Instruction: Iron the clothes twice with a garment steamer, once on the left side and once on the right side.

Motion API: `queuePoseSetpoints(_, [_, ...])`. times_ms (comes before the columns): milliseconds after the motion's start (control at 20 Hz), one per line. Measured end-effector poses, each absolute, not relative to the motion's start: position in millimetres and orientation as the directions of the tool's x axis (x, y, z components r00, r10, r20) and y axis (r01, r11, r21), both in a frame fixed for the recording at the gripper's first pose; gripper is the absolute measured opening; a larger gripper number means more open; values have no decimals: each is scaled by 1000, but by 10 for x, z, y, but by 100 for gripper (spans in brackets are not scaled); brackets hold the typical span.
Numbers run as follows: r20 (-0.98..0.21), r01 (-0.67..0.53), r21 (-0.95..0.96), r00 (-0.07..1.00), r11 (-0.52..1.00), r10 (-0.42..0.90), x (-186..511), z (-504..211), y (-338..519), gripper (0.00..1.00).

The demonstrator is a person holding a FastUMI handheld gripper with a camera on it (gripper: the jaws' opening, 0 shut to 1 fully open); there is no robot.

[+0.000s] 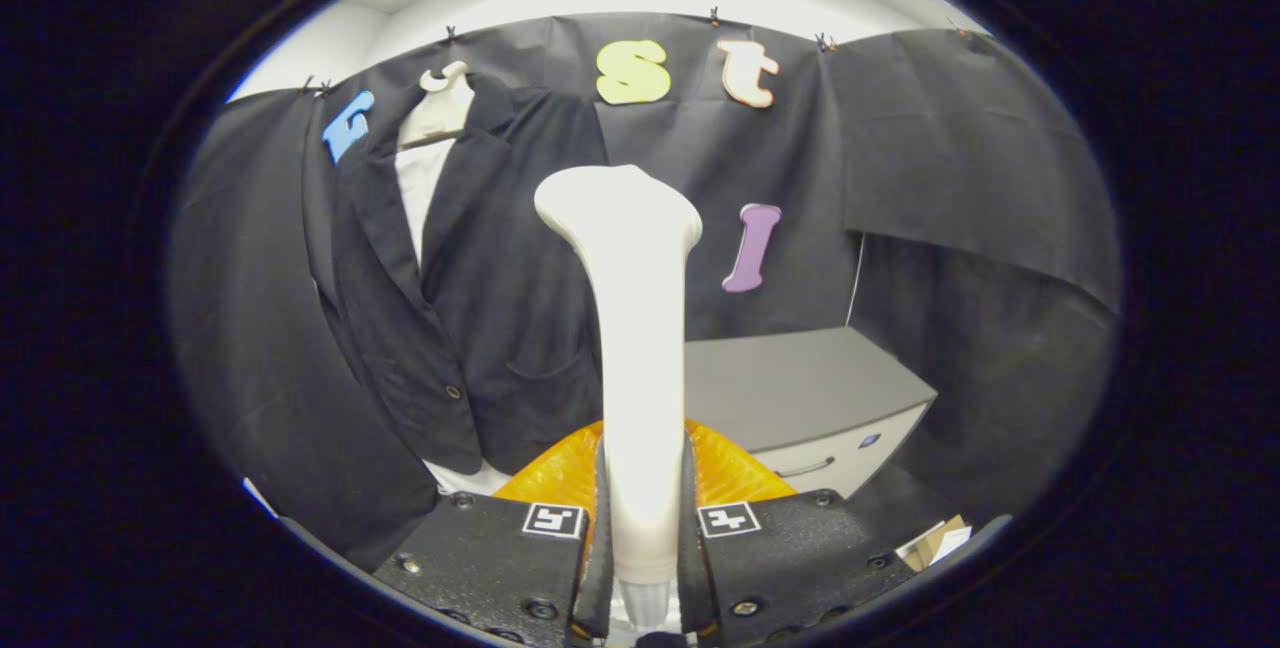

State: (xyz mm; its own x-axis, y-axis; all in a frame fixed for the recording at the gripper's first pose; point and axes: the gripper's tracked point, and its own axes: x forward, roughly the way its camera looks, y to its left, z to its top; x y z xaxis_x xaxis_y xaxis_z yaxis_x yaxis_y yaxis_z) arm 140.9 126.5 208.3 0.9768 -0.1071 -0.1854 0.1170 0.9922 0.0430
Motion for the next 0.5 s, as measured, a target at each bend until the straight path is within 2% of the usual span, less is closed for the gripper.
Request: queuePoseSetpoints(500, [119, 195, -63, 975, 979, -187, 1902, 2922, 1634, 28])
